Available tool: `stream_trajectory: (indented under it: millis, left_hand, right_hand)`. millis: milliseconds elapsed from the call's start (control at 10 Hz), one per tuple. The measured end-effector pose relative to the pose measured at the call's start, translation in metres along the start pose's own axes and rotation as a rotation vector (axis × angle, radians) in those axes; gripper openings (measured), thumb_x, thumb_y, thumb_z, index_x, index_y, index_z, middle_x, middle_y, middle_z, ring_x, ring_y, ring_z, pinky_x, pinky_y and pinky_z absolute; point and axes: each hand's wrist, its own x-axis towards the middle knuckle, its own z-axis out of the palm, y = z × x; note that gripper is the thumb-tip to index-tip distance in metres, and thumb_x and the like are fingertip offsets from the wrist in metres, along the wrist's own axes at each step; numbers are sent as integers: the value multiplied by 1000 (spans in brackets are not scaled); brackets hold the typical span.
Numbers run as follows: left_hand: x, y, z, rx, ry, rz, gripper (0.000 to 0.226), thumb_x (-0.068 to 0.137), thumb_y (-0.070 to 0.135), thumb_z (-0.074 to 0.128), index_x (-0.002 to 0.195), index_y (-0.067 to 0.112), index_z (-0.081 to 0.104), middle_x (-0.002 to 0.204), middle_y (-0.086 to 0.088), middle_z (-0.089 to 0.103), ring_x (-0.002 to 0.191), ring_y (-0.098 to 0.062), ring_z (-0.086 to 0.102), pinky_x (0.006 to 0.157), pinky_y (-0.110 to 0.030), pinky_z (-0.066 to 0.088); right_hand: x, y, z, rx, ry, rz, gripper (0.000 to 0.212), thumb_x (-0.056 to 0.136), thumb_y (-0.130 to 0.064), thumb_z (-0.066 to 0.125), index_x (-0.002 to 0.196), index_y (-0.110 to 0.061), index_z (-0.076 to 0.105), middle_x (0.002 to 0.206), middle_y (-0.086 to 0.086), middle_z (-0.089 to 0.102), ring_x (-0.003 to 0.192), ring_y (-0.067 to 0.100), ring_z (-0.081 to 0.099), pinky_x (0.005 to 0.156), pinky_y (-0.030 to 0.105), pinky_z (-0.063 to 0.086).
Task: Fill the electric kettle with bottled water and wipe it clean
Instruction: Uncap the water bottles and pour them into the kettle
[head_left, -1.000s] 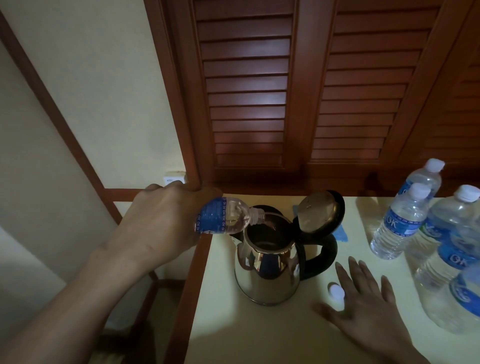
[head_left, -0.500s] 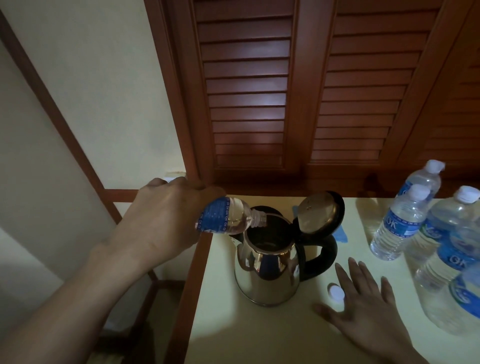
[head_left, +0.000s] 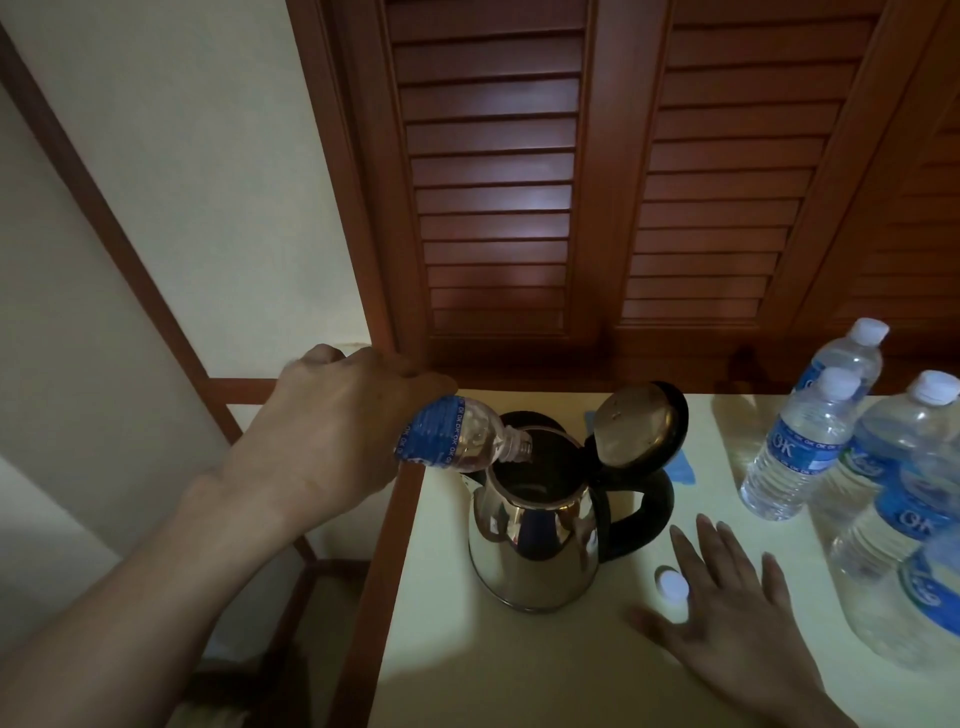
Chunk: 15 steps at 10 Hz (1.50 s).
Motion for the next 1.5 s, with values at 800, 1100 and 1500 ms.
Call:
stream_trajectory:
  millis: [800,1100,1500]
  left_hand:
    - [9,1,2,38,-41,23,61,52,28,91,110,30,71,88,6,73,78,-23,71,74,-38,53]
    - [10,-3,0,60,-27,32,66,49,25,92,111,31,70,90,6,73,79,-24,71,73,-39,51]
    - [8,-2,0,67,-46,51,63,54,25,89,114,31,68,91,5,72,80,-25,69,75,-38,50]
  right_hand:
    - [1,1,1,10,15,-5,119,61,-103,3,158,-35,-13,165,-4,-26,151,14,-26,123,51,-10]
    - [0,2,1,-13,4,-17,122,58,-102,-5,158,-34,-14,165,-2,-26,151,15,-26,123,51,-10]
    - [-1,3,3,-15,30,-20,119,63,-102,-2,160,-33,-7,167,-2,-20,152,15,-22,123,51,-8]
